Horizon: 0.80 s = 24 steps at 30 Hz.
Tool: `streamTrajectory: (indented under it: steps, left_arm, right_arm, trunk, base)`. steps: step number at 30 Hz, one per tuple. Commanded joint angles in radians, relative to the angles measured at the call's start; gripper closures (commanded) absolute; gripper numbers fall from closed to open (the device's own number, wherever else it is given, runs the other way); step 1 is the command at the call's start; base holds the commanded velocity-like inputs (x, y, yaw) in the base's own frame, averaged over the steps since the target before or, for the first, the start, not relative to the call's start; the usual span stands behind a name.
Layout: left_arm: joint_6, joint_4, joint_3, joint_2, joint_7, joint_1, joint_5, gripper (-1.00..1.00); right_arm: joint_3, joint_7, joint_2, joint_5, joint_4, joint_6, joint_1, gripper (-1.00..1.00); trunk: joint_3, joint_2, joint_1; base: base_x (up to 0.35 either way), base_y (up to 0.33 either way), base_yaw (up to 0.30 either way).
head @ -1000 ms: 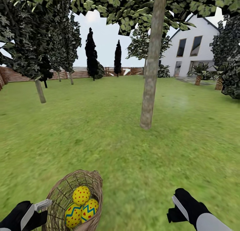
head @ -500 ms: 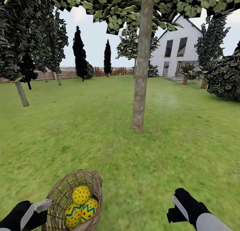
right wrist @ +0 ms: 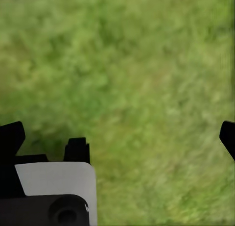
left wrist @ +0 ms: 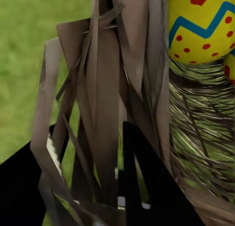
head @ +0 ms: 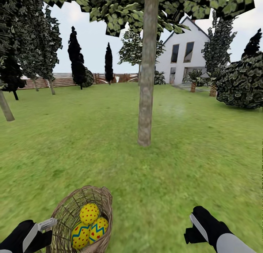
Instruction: Take the three Easter eggs out of the wicker basket on the lawn in the garden, then place them on the lawn next to a single tree (choose any tree) so that all three eggs are next to the same tree and none are left in the basket.
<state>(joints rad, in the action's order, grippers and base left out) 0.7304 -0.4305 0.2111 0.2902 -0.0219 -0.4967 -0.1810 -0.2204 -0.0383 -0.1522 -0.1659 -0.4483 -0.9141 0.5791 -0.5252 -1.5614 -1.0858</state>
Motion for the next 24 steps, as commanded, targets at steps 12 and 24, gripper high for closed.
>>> streamTrajectory:
  steps: [12, 24]
  left_arm:
    - [0.005, -0.002, 0.007, 0.005, -0.004, -0.001, -0.008, 1.00]
    - [0.005, -0.002, 0.007, 0.002, -0.004, 0.000, -0.008, 1.00]
  right_arm:
    - [-0.008, -0.004, 0.000, -0.007, -0.001, -0.005, 0.001, -1.00]
    - [-0.008, -0.005, 0.000, -0.007, -0.001, -0.005, 0.001, -1.00]
  trunk:
    - [-0.001, -0.001, -0.001]
    - [-0.001, -0.001, -0.001]
  base:
    - [0.336, 0.000, -0.006]
    - [0.336, 0.000, 0.000]
